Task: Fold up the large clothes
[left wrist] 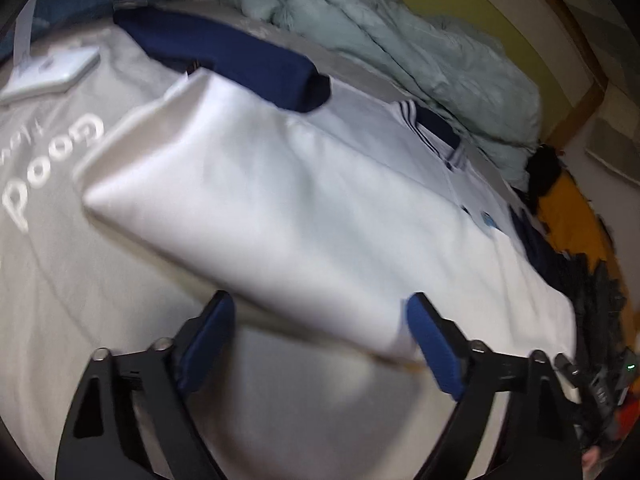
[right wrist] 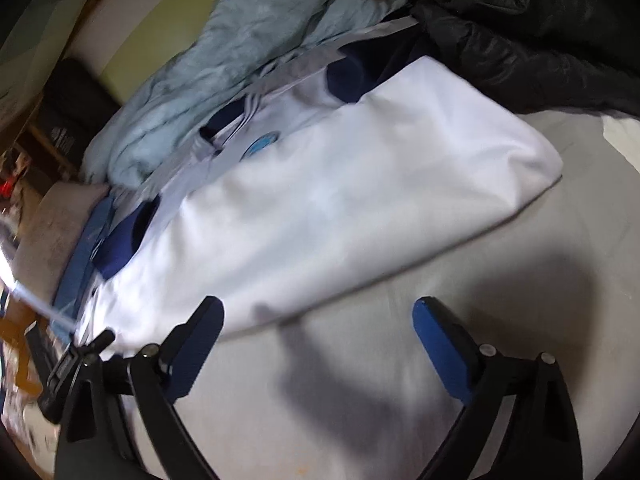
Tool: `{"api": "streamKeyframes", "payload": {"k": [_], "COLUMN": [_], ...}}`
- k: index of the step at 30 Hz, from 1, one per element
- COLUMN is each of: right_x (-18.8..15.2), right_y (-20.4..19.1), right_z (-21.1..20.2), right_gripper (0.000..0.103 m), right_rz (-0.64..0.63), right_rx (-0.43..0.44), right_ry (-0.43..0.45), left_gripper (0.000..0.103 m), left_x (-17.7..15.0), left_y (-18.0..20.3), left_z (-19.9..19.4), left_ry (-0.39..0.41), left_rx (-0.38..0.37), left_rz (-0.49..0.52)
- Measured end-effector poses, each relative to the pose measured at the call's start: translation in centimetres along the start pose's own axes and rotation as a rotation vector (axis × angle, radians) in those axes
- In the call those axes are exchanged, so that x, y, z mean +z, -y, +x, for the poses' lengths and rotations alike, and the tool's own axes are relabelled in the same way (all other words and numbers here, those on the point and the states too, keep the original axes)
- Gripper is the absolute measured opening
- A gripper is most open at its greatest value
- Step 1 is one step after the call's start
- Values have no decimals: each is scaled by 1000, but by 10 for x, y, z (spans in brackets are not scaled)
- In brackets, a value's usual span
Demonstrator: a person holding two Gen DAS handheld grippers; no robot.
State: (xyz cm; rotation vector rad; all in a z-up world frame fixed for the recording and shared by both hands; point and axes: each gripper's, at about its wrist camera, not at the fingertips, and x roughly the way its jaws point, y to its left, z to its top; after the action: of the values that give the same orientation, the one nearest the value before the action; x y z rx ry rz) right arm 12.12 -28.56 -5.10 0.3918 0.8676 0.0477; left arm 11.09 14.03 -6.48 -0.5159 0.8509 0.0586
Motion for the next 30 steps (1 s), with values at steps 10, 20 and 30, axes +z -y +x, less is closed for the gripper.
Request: {"api": "streamKeyframes", "payload": {"k": [10,20,30], "right_x": [14,-23,-44], "right_y": [-25,-42,-32], "right_z": [-2,-47,-48], "right_gripper": [18,14,31], "right_rz": [-242,-333,-313], "right_rx": [-187,-46,-197], "right_ry": [156,45,66], "left_gripper": [20,16,36], "left_x": [6,-10,-34], "left_y": [27,-6,-17], "left_z": [-21,-93,-81], "left_ry": [177,176,85], "left_rx": [144,140,210], "left_rz": [202,113,182]}}
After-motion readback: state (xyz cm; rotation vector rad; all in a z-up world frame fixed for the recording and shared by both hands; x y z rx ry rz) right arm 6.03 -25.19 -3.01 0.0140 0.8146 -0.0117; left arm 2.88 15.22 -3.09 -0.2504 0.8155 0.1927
